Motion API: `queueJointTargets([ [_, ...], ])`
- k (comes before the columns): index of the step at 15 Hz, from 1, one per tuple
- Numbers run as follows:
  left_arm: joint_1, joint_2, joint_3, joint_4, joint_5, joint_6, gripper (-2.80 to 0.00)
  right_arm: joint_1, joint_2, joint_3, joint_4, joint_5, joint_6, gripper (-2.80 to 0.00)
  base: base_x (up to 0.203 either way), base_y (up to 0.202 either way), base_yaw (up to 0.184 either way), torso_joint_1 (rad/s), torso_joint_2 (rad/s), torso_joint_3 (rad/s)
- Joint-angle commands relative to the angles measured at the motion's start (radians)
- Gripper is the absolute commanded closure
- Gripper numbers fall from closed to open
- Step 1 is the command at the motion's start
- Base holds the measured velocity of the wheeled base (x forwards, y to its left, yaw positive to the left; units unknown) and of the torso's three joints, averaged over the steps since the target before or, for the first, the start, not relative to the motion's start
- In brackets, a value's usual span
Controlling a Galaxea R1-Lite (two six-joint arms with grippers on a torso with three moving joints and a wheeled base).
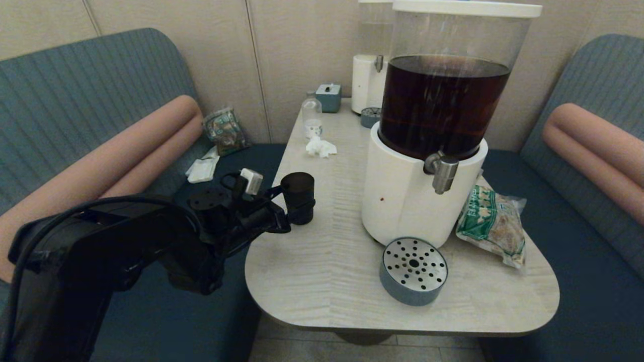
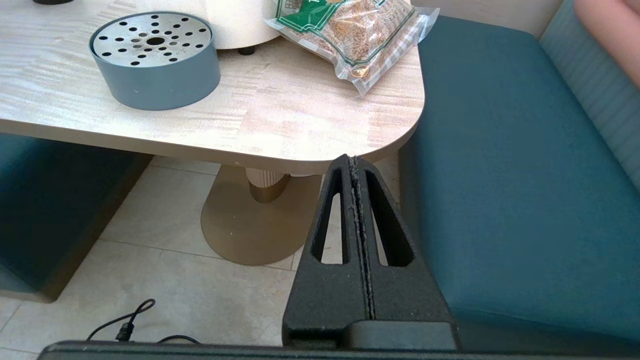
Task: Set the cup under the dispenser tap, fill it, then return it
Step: Place the cup next to the water dispenser
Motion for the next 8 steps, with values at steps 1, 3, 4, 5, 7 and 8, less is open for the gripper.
queueJointTargets([
  [1, 0.0, -0.071, 0.053, -0.009, -0.004, 0.0, -2.8, 0.0, 0.002, 0.0, 0.0, 0.002, -0.001, 0.0, 0.0, 0.0, 0.0, 0.0, 0.0, 0.0],
  [3, 0.0, -0.117, 0.093, -0.009, -0.004, 0.001, -2.8, 0.0, 0.002, 0.0, 0.0, 0.002, -0.001, 0.0, 0.0, 0.0, 0.0, 0.0, 0.0, 0.0],
  [4, 0.0, -0.142, 0.113, -0.009, -0.004, 0.001, -2.8, 0.0, 0.002, 0.0, 0.0, 0.001, -0.001, 0.0, 0.0, 0.0, 0.0, 0.0, 0.0, 0.0],
  [5, 0.003, -0.162, 0.133, -0.009, -0.004, 0.002, -2.8, 0.0, 0.002, 0.0, 0.0, 0.001, -0.001, 0.0, 0.0, 0.0, 0.0, 0.0, 0.0, 0.0],
  [7, 0.016, -0.19, 0.152, -0.009, -0.004, 0.004, -2.8, 0.0, 0.002, 0.0, 0.0, 0.001, -0.001, 0.0, 0.0, 0.0, 0.0, 0.0, 0.0, 0.0],
  [8, 0.026, -0.204, 0.158, -0.009, -0.005, 0.006, -2.8, 0.0, 0.002, 0.0, 0.0, 0.001, -0.001, 0.0, 0.0, 0.0, 0.0, 0.0, 0.0, 0.0],
])
